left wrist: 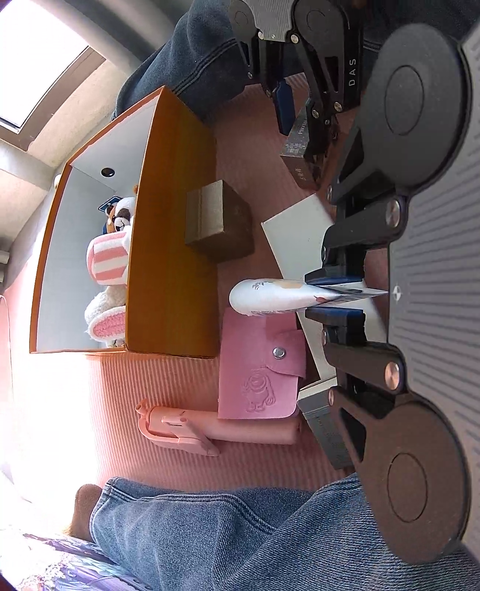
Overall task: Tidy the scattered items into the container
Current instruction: 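Carry the lotion tube and photo card into the shoebox with both grippers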
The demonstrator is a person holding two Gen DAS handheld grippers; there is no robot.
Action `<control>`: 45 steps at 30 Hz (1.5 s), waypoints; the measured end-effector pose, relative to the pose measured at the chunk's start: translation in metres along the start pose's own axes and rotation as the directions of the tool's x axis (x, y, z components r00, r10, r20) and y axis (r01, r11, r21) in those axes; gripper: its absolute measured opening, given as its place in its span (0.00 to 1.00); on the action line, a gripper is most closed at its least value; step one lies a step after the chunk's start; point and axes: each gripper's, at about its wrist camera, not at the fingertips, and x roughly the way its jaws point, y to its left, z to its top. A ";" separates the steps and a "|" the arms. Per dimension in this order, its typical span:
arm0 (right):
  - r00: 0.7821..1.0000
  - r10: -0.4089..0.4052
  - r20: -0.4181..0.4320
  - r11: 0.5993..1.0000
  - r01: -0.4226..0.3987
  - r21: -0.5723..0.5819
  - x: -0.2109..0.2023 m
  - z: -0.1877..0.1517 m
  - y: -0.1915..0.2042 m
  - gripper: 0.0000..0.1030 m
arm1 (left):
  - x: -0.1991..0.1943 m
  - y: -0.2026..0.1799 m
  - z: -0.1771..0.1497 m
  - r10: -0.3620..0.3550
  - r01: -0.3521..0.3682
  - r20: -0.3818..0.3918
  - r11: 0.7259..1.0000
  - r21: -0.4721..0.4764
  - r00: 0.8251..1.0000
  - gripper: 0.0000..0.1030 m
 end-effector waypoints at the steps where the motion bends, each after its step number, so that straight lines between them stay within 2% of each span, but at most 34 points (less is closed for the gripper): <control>1: 1.000 -0.003 0.004 1.000 0.003 -0.002 -0.001 0.000 0.001 0.35 | -0.001 0.001 0.000 -0.005 0.005 0.004 1.000 -0.011 1.000 0.13; 4: 1.000 -0.015 0.016 1.000 0.015 0.005 -0.004 -0.002 0.001 0.25 | -0.006 0.004 0.000 -0.019 0.020 0.031 0.999 -0.038 0.999 0.12; 11: 0.998 -0.001 0.070 0.997 -0.005 0.078 -0.025 -0.006 -0.012 0.24 | -0.023 0.008 0.004 -0.052 0.062 0.102 0.994 -0.090 0.993 0.11; 18: 0.985 -0.007 0.170 0.988 -0.020 0.154 -0.070 0.001 -0.037 0.24 | -0.050 0.000 0.020 -0.111 0.128 0.187 0.989 -0.077 0.976 0.11; 23: 0.960 -0.033 0.279 0.977 -0.028 0.211 -0.107 0.017 -0.061 0.24 | -0.068 -0.008 0.038 -0.146 0.164 0.247 0.985 -0.055 0.958 0.11; 26: 0.930 -0.073 0.359 0.971 -0.015 0.237 -0.127 0.030 -0.074 0.24 | -0.077 -0.015 0.051 -0.156 0.172 0.283 0.985 -0.032 0.946 0.11; 29: 0.906 -0.107 0.409 0.962 -0.010 0.273 -0.134 0.045 -0.090 0.24 | -0.084 -0.023 0.066 -0.174 0.184 0.319 0.983 -0.001 0.931 0.11; 31: 0.900 -0.111 0.422 0.954 -0.023 0.300 -0.130 0.054 -0.102 0.24 | -0.086 -0.029 0.078 -0.190 0.194 0.333 0.981 0.020 0.924 0.11; 36: 0.912 -0.124 0.392 0.942 -0.016 0.336 -0.102 0.081 -0.126 0.24 | -0.083 -0.042 0.103 -0.206 0.195 0.346 0.979 0.066 0.915 0.11; 41: 0.944 -0.100 0.314 0.939 -0.015 0.344 -0.066 0.094 -0.141 0.24 | -0.066 -0.050 0.120 -0.215 0.199 0.326 0.977 0.082 0.921 0.11; 45: 0.969 -0.050 0.241 0.928 -0.044 0.371 -0.041 0.100 -0.153 0.24 | -0.051 -0.051 0.127 -0.225 0.212 0.298 0.974 0.075 0.928 0.11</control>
